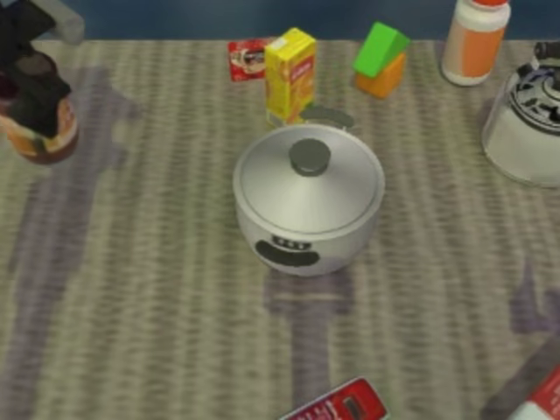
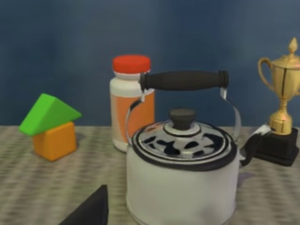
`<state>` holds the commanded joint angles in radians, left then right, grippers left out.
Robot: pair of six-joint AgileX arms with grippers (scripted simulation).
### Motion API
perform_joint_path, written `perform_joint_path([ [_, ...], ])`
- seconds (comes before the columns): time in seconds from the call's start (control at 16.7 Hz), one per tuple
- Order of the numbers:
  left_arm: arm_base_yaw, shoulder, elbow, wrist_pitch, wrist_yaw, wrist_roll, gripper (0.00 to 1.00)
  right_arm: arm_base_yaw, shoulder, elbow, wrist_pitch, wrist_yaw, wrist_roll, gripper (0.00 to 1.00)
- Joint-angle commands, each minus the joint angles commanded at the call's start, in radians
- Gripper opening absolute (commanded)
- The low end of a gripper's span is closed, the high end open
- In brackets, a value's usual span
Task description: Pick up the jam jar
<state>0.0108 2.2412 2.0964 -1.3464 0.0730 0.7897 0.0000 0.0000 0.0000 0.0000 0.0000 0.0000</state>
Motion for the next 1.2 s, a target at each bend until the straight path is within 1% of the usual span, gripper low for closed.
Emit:
perform_joint_path([
  [0.24,0.007,-0.139,-0.143,-0.004,0.0,0.003,0.0,0.0,0.0,0.0,0.0,0.0,0.0,1.0],
  [0.6,0.001,-0.145,-0.15,-0.004,-0.001,0.002,0.0,0.0,0.0,0.0,0.0,0.0,0.0,1.0],
  [0.72,-0.009,-0.145,-0.159,0.003,-0.004,-0.031,0.0,0.0,0.0,0.0,0.0,0.0,0.0,1.0],
  [0.84,-0.031,-0.144,-0.177,0.016,-0.011,-0.106,0.0,0.0,0.0,0.0,0.0,0.0,0.0,1.0],
  [0.96,-0.062,-0.144,-0.199,0.037,-0.021,-0.212,0.0,0.0,0.0,0.0,0.0,0.0,0.0,1.0],
  [1.2,-0.141,-0.154,-0.249,0.099,-0.047,-0.489,0.0,0.0,0.0,0.0,0.0,0.0,0.0,1.0],
])
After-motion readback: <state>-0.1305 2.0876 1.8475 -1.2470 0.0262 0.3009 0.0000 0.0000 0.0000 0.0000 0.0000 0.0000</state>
